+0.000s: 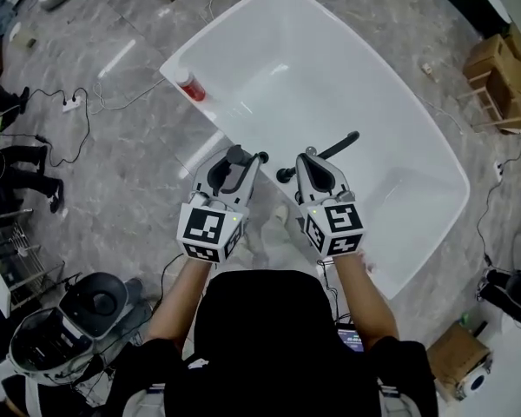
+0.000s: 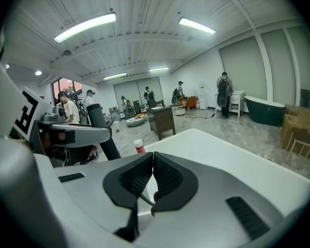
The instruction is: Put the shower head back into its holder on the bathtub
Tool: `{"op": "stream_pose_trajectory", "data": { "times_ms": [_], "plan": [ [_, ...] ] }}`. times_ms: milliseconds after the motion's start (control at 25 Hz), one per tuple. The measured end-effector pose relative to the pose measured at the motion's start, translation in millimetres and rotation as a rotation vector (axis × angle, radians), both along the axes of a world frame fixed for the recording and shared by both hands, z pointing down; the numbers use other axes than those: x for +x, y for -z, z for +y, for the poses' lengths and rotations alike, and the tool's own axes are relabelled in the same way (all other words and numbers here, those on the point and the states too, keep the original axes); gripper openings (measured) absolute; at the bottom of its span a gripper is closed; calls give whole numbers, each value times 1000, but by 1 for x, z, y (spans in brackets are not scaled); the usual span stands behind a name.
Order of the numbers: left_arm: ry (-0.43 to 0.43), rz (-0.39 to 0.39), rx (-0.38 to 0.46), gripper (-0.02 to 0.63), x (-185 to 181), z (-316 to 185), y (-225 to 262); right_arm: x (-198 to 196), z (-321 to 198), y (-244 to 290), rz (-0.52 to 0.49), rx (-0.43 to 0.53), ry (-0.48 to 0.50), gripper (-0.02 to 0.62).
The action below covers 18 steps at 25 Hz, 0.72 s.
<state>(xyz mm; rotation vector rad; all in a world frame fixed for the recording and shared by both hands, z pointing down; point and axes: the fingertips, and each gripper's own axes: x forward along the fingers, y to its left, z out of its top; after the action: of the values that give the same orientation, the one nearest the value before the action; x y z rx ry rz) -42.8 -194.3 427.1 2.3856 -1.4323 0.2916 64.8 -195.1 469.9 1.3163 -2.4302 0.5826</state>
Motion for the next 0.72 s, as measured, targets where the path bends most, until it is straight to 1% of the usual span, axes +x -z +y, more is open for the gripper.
{"op": "stream_pose_trajectory", "data": {
  "times_ms": [160, 400, 720],
  "plan": [
    [1, -3, -41, 147, 7, -2, -29, 5, -4, -25, 7, -36, -4, 21],
    [33, -7, -99, 147, 11, -12, -69, 15, -9, -61, 14, -111, -16, 21],
    [56, -33, -150, 147, 11, -19, -127, 19, -7, -105, 15, -165, -10, 21]
  ]
}}
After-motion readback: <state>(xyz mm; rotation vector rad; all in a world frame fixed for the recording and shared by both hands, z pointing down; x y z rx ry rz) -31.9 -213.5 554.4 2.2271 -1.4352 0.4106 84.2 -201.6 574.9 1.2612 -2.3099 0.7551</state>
